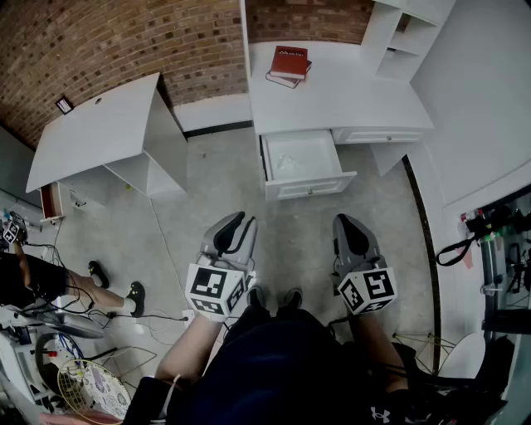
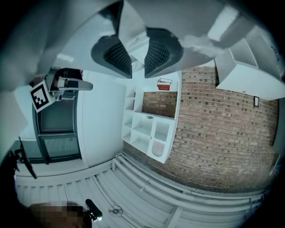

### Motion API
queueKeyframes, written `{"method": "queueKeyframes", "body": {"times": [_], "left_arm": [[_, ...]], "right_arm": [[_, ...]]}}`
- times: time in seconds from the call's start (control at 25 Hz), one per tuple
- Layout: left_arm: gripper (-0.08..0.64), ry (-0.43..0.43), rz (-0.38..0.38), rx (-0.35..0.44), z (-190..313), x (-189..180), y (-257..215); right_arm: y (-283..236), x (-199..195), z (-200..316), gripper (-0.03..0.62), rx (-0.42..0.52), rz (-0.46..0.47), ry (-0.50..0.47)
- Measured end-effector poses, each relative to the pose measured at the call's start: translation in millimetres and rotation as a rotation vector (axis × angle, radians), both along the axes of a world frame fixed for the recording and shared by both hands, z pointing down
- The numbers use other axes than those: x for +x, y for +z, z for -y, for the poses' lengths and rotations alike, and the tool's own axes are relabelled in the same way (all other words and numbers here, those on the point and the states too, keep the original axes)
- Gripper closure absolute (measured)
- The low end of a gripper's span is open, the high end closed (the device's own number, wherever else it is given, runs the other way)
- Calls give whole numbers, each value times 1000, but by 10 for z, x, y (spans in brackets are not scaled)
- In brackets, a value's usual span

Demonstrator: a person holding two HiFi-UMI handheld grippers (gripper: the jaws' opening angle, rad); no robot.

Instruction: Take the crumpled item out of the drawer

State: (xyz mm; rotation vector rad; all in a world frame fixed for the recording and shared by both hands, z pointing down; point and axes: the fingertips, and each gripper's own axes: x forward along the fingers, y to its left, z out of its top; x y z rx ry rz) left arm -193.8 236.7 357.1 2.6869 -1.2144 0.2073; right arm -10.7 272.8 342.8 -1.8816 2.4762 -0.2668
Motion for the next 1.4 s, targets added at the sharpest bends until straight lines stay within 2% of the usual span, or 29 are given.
{"method": "queueKeyframes", "body": {"times": [0.4, 0.96, 1.4], "left_arm": [[462, -14, 25, -4, -18, 265, 9], [462, -65, 53, -22, -104, 727, 162], [462, -75, 64, -58, 308, 776, 320]], "right_arm": [[34, 230, 3, 591, 5, 4, -42], [188, 749, 38, 591, -8, 50, -72], [353, 793, 441, 591, -56, 67, -75]]}}
